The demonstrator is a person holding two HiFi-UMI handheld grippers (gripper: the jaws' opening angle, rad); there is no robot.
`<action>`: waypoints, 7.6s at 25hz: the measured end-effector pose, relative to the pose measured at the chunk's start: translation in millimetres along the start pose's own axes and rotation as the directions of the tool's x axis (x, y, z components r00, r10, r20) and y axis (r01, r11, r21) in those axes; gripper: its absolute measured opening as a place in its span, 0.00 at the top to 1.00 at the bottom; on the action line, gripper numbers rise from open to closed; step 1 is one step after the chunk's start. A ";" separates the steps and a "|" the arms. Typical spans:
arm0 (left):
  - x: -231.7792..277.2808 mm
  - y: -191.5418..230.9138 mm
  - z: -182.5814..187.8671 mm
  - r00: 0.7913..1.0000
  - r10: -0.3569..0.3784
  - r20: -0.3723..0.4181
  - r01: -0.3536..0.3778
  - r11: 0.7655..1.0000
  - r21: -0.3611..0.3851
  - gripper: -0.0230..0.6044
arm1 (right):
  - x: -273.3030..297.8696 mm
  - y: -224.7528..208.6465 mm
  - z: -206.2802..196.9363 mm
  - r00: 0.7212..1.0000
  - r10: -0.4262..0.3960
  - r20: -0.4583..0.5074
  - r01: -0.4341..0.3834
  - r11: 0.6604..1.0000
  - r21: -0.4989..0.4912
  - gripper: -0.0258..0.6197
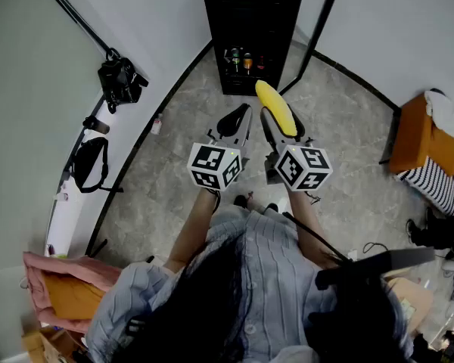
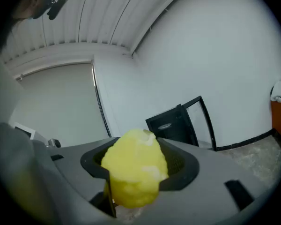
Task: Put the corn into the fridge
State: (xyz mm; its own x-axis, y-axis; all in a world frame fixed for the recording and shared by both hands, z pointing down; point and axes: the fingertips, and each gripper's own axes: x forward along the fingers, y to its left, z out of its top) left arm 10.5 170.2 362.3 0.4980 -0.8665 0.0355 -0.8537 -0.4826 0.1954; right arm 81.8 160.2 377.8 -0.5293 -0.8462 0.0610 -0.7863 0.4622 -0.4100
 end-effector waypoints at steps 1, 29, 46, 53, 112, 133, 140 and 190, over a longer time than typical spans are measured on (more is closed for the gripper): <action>1.2 0.9 -0.4 1.000 -0.002 -0.001 0.002 1.000 0.002 0.92 | 1.5 -0.3 -0.1 1.000 -0.001 0.003 0.001 1.000 0.002 0.56; -12.8 49.8 -20.5 0.998 -0.039 -0.047 0.038 0.999 -0.011 0.92 | 25.2 16.6 -41.8 1.000 -0.018 0.002 0.018 0.998 0.056 0.56; 99.7 127.9 -15.4 0.995 0.072 -0.062 -0.074 0.997 -0.032 0.92 | 145.5 -61.8 -15.0 0.997 0.041 -0.059 -0.035 0.996 0.084 0.56; 176.3 145.5 -12.0 0.991 0.101 -0.083 -0.105 0.993 -0.047 0.92 | 203.0 -115.7 4.9 0.994 0.066 -0.092 -0.056 0.993 0.105 0.56; 422.2 335.2 -0.7 0.968 -0.115 -0.223 0.104 0.993 -0.060 0.92 | 566.6 -289.0 27.3 0.956 -0.272 -0.110 0.268 0.962 -0.050 0.56; 415.0 371.5 -12.5 0.963 -0.016 -0.270 0.002 0.999 -0.052 0.92 | 632.7 -339.4 27.7 0.940 -0.336 -0.054 0.305 0.904 -0.300 0.56; 409.4 370.8 -19.1 0.956 -0.001 -0.292 -0.011 0.999 -0.040 0.92 | 647.3 -347.7 22.0 0.937 -0.336 -0.100 0.283 0.893 -0.350 0.56; 402.0 380.3 -16.2 0.962 0.014 -0.271 -0.034 0.997 -0.070 0.92 | 601.7 -341.0 14.3 0.926 -0.358 -0.121 0.337 0.926 -0.169 0.72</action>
State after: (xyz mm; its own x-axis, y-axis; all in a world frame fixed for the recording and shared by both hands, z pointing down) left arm -111.5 -359.6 466.8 0.5085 -0.8061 0.3028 -0.8576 -0.4426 0.2620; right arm 35.9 -510.4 541.3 -0.2467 -0.9170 0.3133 -0.9603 0.1881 -0.2059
